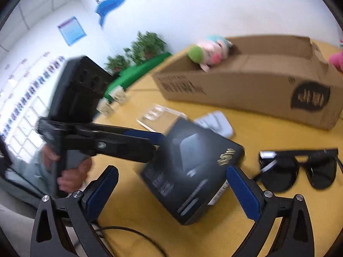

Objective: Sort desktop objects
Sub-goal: 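Close both grippers on the black charger box, then carry the charger box into the cardboard box and open both grippers, then move both grippers back to the black sunglasses on the table, then close both grippers on the black sunglasses and lift them, then carry the sunglasses into the cardboard box beside the charger box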

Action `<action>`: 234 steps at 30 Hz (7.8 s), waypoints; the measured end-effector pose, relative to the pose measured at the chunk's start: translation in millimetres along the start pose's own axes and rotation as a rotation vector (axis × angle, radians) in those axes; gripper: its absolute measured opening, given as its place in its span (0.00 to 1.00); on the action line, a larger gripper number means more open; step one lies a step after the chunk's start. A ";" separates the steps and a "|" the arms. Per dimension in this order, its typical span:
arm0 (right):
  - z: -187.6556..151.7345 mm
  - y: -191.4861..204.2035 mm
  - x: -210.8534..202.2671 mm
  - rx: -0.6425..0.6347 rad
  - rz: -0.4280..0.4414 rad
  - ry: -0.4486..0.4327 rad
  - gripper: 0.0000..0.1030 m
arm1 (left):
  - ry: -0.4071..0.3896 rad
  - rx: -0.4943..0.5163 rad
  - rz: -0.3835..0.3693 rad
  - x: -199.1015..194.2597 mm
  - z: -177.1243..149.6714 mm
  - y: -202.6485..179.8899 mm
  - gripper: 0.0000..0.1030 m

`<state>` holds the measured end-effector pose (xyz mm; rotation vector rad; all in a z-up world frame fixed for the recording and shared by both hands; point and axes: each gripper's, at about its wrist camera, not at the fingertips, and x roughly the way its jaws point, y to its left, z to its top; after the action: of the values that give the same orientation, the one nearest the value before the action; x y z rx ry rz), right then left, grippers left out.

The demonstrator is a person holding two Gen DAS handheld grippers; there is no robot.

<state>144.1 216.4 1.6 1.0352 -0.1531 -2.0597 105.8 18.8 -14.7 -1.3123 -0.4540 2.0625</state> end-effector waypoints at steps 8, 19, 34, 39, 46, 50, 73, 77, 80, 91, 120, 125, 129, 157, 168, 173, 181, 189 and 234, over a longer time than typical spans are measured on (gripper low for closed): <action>-5.5 -16.0 17.9 0.040 -0.056 0.049 0.91 | 0.049 -0.075 0.027 21.4 -5.0 18.1 0.67; 14.7 -0.7 2.9 -0.052 -0.169 -0.047 0.81 | -0.052 -0.005 0.049 1.0 13.0 -3.3 0.59; 113.5 9.2 -8.3 -0.173 -0.274 -0.186 0.80 | -0.261 0.067 0.028 -42.5 99.7 -7.9 0.60; 166.0 7.4 -11.9 -0.204 -0.291 -0.248 0.80 | -0.325 0.125 0.042 -63.5 148.2 -12.2 0.60; 243.1 -9.5 -11.2 -0.212 -0.312 -0.298 0.80 | -0.354 0.186 0.047 -78.6 230.1 -10.8 0.60; 287.8 -34.7 -0.5 -0.184 -0.303 -0.296 0.80 | -0.346 0.177 0.055 -72.8 278.5 2.5 0.60; 328.1 -250.8 169.1 0.242 -0.175 0.039 0.77 | 0.000 -0.153 0.229 102.9 379.0 154.9 0.60; 326.5 -255.6 173.0 0.268 -0.166 0.050 0.78 | 0.003 -0.141 0.271 101.6 378.5 149.7 0.61; 325.7 -246.6 172.6 0.246 -0.200 0.061 0.80 | -0.025 -0.103 0.319 94.1 378.0 141.8 0.60; 313.3 -154.2 86.3 0.116 -0.310 -0.077 1.00 | -0.407 0.135 0.442 -41.1 319.4 49.2 0.62; 166.0 -16.8 -60.4 -0.037 -0.629 -0.280 1.00 | -0.710 0.298 0.641 -81.2 123.8 -73.9 0.86; 163.2 -18.9 -58.6 -0.031 -0.627 -0.275 1.00 | -0.695 0.294 0.647 -77.7 123.5 -69.9 0.86; 159.6 -24.1 -54.3 -0.023 -0.618 -0.259 1.00 | -0.682 0.276 0.648 -76.3 123.7 -63.6 0.86; -14.6 -131.0 -87.9 0.559 -0.341 -0.152 0.87 | -0.036 0.340 0.098 83.7 69.1 -62.9 0.84; -21.4 -142.7 -68.5 0.639 -0.189 -0.156 0.52 | 0.171 0.289 0.030 134.2 60.7 -50.0 0.33; -17.8 -149.8 -59.6 0.650 -0.173 -0.165 0.49 | 0.190 0.316 0.027 139.3 53.7 -53.0 0.26; -20.5 -158.6 -52.7 0.656 -0.158 -0.171 0.26 | 0.187 0.326 0.024 141.0 48.5 -55.8 0.24; -1.5 -132.8 -59.8 0.553 -0.166 -0.208 0.12 | 0.159 0.327 0.022 135.4 45.8 -63.7 0.22; 322.3 -265.5 73.5 0.312 -0.127 0.062 0.09 | 0.028 -0.115 0.117 168.9 326.0 32.9 0.21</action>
<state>-273.7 266.5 53.5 1.3256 -0.3967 -2.1592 -246.9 125.5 -4.3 -1.4648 -0.5008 2.1377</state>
